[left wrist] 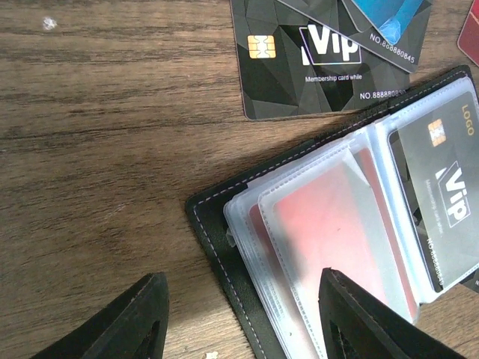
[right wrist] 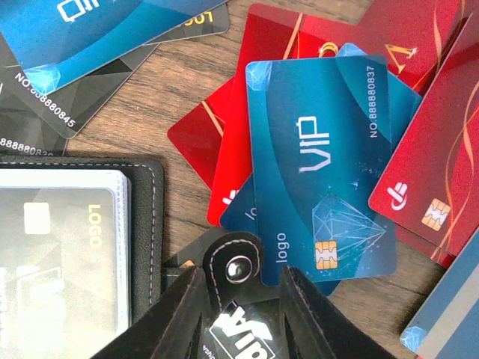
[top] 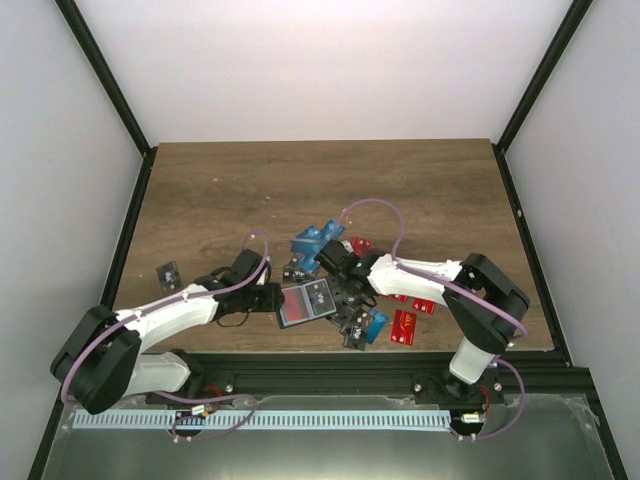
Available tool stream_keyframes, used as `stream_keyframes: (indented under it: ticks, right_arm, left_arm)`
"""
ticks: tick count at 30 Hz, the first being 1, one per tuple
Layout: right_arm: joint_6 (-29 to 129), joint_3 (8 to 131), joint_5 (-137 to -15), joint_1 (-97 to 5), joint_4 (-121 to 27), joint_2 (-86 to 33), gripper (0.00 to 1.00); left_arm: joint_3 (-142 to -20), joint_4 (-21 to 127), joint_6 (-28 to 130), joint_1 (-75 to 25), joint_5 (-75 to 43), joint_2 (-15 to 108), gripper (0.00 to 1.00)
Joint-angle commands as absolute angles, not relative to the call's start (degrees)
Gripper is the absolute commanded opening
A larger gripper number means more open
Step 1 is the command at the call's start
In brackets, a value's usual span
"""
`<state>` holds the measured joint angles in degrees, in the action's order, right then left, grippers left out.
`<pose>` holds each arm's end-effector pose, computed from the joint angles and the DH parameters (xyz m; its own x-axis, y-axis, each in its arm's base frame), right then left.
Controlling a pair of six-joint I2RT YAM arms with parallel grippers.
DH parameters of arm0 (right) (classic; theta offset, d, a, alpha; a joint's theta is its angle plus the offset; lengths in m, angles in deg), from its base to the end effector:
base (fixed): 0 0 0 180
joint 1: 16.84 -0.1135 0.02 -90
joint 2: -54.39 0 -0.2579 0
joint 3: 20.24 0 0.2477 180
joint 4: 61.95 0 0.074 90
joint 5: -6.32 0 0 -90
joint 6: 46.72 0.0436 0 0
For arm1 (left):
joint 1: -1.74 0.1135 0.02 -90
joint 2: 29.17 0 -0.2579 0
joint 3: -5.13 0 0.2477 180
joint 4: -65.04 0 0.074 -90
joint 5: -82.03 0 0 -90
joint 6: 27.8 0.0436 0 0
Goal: Put the credit cards into the card holder
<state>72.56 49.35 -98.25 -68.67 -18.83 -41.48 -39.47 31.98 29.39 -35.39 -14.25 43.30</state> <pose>0.1998 0.2364 0.1516 -0.8500 -0.3153 -0.4221 -0.3331 0.9423 -0.0333 0.1712 -0.1356 0.1411 -0.9337 0.0314 -0.3566 0.1623 0.9250 -0.3436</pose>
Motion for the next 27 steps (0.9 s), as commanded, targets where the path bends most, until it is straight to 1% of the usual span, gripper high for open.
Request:
stream_keyframes:
  ticks: [1,7,12,18,23,27]
  right_arm:
    - [75.3,51.6,-99.6,-69.0,-16.1,-42.9,0.31]
    - [75.7,52.0,-98.3,-69.0,-16.8,-43.9,0.4]
    - [76.0,52.0,-98.4,-69.0,-16.4,-44.3,0.39]
    - [76.7,51.3,-98.9,-69.0,-16.6,-44.6,0.3]
    - [76.6,50.5,-98.0,-69.0,-17.8,-42.8,0.27]
    - [75.8,49.8,-94.9,-69.0,-20.1,-41.3,0.14]
  left_arm:
    - [-38.2,32.8,27.9,-35.8,-13.2,41.2,0.57]
    - [-37.0,33.9,26.7,-35.8,-12.5,41.1,0.56]
    - [-36.1,35.9,26.8,-35.8,-14.1,41.3,0.55]
    - [-36.5,37.8,27.5,-35.8,-15.6,42.7,0.52]
    - [-36.3,38.6,27.7,-35.8,-15.8,42.9,0.51]
    - [-35.8,39.6,27.7,-35.8,-16.0,43.0,0.48]
